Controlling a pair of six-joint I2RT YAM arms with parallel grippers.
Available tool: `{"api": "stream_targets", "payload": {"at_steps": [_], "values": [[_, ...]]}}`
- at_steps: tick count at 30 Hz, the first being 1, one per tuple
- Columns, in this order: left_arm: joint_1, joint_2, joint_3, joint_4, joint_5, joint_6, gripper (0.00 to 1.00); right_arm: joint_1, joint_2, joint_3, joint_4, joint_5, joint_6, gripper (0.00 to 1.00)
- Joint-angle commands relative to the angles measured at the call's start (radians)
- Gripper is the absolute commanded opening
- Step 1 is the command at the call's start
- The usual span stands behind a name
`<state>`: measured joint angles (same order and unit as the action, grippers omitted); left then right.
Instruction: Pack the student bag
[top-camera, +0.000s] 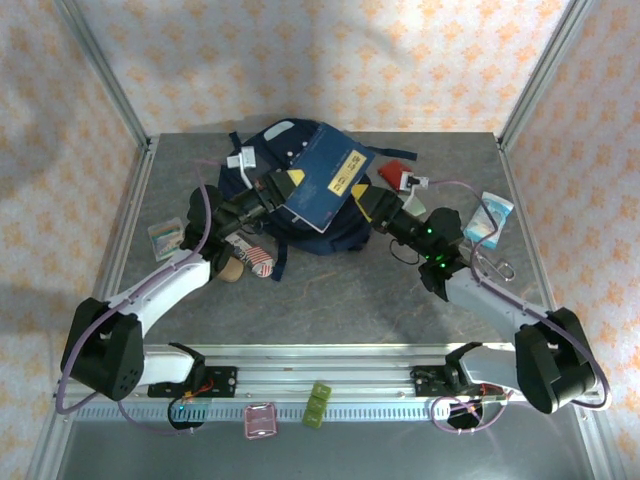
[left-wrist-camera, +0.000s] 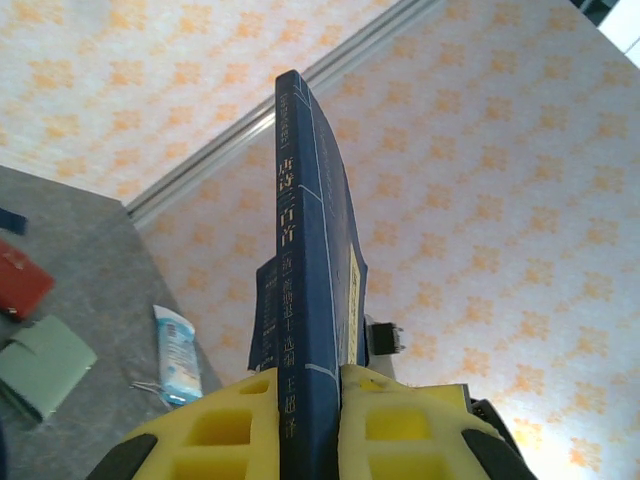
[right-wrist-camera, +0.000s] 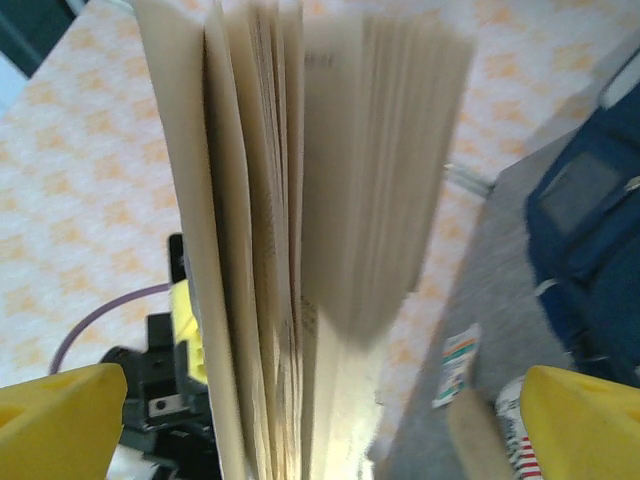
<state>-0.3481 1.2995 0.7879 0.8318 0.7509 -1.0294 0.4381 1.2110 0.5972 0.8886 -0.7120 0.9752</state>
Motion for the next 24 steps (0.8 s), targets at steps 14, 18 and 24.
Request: {"api": "stream_targets", "payload": {"at_steps": [14,18,24], "values": [[-0.060,0.046,-0.003,-0.087,-0.103,0.107,0.62,-0.041,-0.005,-0.011,-0.003,-0.012,0.051,0.00],[-0.063,0.061,0.109,-0.516,-0.274,0.392,0.66,-0.124,-0.160,-0.042,-0.264,0.050,-0.070,0.00],[-0.107,0.253,0.338,-0.873,-0.500,0.636,0.68,-0.241,-0.298,-0.071,-0.527,0.111,-0.167,0.00]]}}
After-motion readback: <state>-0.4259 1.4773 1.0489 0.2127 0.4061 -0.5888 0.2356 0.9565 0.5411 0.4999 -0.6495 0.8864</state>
